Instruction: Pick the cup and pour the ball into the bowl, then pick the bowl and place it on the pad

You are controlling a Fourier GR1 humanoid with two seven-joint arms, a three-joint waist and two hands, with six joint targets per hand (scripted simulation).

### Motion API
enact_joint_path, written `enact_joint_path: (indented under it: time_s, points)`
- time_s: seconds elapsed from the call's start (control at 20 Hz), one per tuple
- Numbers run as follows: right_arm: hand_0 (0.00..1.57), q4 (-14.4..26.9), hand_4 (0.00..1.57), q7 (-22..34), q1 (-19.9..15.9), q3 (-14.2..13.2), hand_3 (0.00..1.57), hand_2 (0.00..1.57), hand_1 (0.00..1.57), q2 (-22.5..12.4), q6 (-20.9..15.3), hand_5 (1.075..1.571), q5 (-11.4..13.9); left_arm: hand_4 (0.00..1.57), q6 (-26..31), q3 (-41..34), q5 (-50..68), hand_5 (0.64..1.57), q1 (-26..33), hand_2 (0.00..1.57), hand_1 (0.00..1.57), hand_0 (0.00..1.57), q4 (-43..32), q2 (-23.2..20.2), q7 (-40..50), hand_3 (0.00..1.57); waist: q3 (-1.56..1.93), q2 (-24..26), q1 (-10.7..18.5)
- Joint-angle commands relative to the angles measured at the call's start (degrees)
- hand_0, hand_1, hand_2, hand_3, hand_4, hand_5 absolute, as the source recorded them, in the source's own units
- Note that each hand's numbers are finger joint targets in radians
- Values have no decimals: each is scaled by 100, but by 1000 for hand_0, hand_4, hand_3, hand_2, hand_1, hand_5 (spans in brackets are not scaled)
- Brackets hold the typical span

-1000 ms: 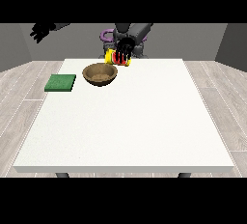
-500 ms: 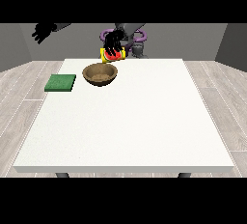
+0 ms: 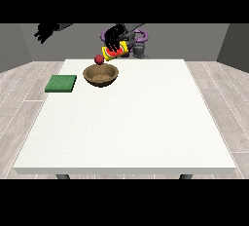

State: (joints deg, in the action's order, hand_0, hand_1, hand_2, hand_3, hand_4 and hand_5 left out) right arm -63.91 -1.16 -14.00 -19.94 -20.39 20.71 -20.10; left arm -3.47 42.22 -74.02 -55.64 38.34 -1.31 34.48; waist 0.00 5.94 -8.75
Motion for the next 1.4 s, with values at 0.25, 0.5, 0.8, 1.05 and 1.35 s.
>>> enact_joint_path:
  time_s: [0.25,0.5,0.8,1.05,1.35]
  points:
    - [0,-153,740,153,320,-158,107,0,0,-30,-336,1551,22,1300,-1386,-2149,2149,1556,682,1367,949,949,1170,-725,-1038,1079,-44,354,620]
    - [0,-133,786,62,296,-81,0,0,0,239,-701,1556,191,1161,-1497,-3781,4169,1561,791,0,0,0,1987,-662,-1684,0,-95,201,1118]
    - [0,0,781,-173,576,8,0,0,0,648,-1059,1560,396,1049,-78,-5251,6503,1567,929,0,0,0,2520,-921,-2397,0,-41,14,1524]
    - [0,141,730,-727,487,17,0,0,0,1006,-1348,1566,510,1058,1297,-6055,7604,1561,884,0,0,0,2445,-1790,-2828,0,-9,-754,1838]
    - [0,781,722,-1266,250,50,0,0,0,1171,-1266,1566,511,1039,1918,-6368,8052,1558,1184,0,0,0,2515,-2316,-2820,0,2,-1006,1695]
